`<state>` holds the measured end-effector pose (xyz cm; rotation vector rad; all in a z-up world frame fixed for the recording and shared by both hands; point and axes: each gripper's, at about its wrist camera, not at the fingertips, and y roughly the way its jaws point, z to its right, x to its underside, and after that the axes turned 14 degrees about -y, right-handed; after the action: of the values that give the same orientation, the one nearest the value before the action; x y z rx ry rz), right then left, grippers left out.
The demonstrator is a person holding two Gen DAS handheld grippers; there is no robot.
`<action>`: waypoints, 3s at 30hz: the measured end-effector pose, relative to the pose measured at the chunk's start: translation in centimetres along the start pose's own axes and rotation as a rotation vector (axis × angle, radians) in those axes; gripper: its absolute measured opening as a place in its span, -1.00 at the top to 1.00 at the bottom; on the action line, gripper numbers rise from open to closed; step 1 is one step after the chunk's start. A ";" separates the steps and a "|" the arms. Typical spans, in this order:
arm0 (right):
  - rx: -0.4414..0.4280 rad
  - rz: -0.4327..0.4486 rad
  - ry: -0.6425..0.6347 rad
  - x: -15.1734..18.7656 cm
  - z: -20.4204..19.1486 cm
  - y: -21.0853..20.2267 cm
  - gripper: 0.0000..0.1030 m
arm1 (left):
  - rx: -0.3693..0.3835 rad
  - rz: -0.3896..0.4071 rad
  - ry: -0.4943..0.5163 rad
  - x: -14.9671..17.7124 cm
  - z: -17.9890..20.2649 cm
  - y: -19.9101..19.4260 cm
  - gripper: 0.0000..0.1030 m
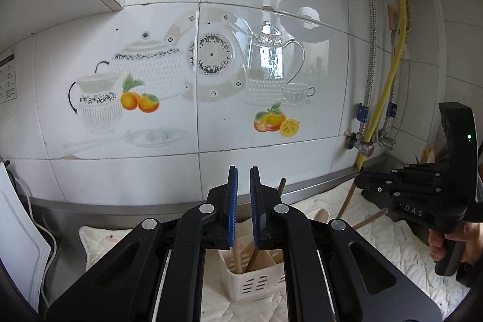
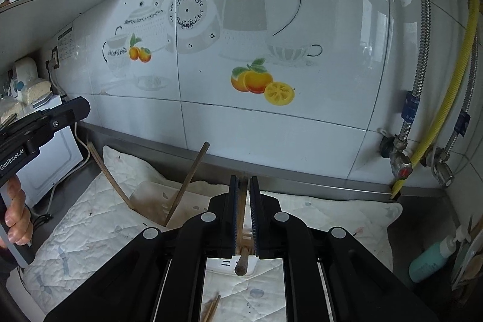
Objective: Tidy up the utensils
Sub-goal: 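Drop the chopstick into the holder by opening the left tool, then move the left tool back toward the remaining chopsticks, then close the left tool on a chopstick and lift it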
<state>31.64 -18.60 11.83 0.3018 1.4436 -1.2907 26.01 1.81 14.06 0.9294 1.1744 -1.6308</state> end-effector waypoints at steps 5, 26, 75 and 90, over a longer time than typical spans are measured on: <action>0.024 0.035 -0.006 0.4 -0.2 -2.7 0.65 | -0.005 0.017 0.014 0.0 0.4 -1.6 0.63; 0.038 0.057 0.015 16.0 -8.2 -15.6 0.43 | -0.006 -0.117 0.019 15.9 2.2 -15.0 0.20; -0.042 -0.067 0.209 28.6 -13.1 -13.9 0.41 | -0.071 -0.385 -0.069 34.1 3.1 -15.3 0.84; -0.056 -0.072 0.216 28.9 -13.4 -13.5 0.41 | -0.016 -0.380 -0.123 34.2 4.9 -16.4 0.80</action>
<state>4.06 -25.76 -7.72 0.3638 1.6839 -1.3035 -0.72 -8.41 -11.34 0.6087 1.3331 -1.9445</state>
